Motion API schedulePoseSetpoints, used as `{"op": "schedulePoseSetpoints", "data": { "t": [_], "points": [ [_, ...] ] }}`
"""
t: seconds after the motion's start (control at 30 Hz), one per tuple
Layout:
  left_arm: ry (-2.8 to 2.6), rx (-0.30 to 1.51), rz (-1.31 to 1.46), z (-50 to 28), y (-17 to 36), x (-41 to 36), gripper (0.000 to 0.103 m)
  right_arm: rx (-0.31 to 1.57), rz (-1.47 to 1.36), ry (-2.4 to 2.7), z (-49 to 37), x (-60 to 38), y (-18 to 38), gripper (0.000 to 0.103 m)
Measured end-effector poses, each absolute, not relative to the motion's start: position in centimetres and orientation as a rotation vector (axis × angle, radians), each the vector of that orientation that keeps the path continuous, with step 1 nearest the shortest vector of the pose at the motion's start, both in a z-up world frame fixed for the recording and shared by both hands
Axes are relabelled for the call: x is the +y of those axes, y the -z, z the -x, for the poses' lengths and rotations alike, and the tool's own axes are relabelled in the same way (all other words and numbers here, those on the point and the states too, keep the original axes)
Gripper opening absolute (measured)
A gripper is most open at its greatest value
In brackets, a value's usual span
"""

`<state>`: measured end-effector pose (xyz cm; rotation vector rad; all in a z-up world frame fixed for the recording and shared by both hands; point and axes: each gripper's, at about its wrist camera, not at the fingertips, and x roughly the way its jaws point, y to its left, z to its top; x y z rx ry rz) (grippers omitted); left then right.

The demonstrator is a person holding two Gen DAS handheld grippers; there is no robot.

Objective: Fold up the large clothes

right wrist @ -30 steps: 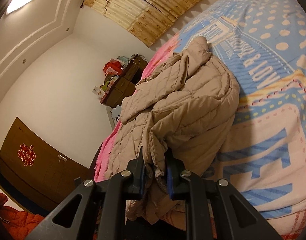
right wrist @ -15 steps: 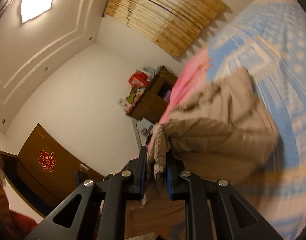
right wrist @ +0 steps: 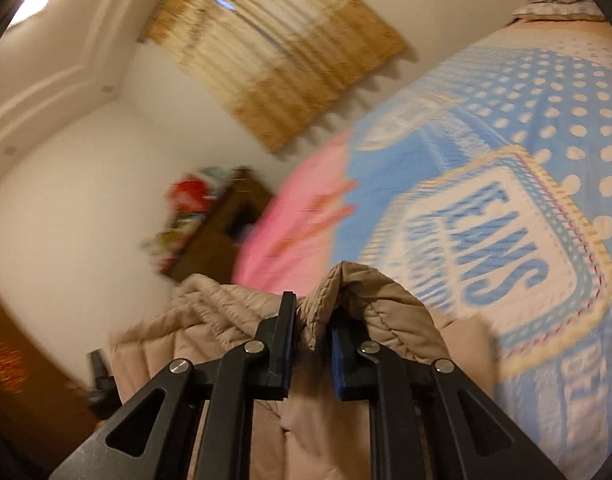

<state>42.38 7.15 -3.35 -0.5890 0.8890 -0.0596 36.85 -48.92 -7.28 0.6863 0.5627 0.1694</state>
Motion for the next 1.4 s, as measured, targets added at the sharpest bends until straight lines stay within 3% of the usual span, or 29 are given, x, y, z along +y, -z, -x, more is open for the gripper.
{"op": "schedulePoseSetpoints", "data": {
  "t": [0.13, 0.33, 0.37, 0.4, 0.5, 0.53, 0.57, 0.67, 0.87, 1.07, 1.23, 1.4],
  "points": [
    [0.000, 0.882, 0.737, -43.7, 8.7, 8.8, 0.035, 0.631, -0.694, -0.061, -39.6, -49.8, 13.5, 0.021],
    [0.025, 0.778, 0.751, -42.3, 8.4, 10.0, 0.041, 0.598, -0.822, -0.075, -39.3, -52.0, 14.3, 0.022],
    [0.029, 0.770, 0.797, -41.8, 7.9, 11.0, 0.053, 0.596, -0.845, -0.076, -38.9, -52.4, 14.1, 0.023],
    [0.006, 0.749, 0.833, -41.1, 7.1, 12.3, 0.072, 0.588, -0.869, -0.078, -38.3, -52.8, 13.9, 0.024],
    [-0.115, 0.646, 0.839, -39.0, 3.9, 15.5, 0.093, 0.451, -0.982, -0.038, -34.5, -55.4, 11.9, 0.039],
    [-0.142, 0.634, 0.823, -38.7, 3.2, 15.9, 0.093, 0.413, -0.984, -0.005, -33.1, -55.9, 11.0, 0.052],
    [-0.180, 0.624, 0.773, -37.9, 1.9, 16.4, 0.093, 0.375, -0.965, 0.029, -31.8, -56.3, 9.8, 0.059],
    [-0.173, 0.631, 0.546, -37.0, -0.8, 13.9, 0.093, 0.324, -0.746, 0.056, -29.4, -54.3, 5.5, 0.059],
    [0.026, 0.632, 0.141, -37.6, -2.4, 0.0, 0.096, 0.490, -0.205, -0.072, -33.3, -41.8, 1.1, 0.056],
    [-0.009, 0.740, -0.083, -40.5, 0.8, -8.8, 0.100, 0.641, -0.109, -0.153, -39.3, -35.4, 4.1, 0.056],
    [-0.025, 0.799, 0.032, -41.8, 4.6, -6.7, 0.103, 0.714, -0.233, -0.172, -41.9, -36.7, 10.6, 0.057],
    [-0.018, 0.714, 0.057, -40.7, 5.6, -7.1, 0.103, 0.700, -0.257, -0.183, -42.6, -36.7, 12.2, 0.059]
  ]
}}
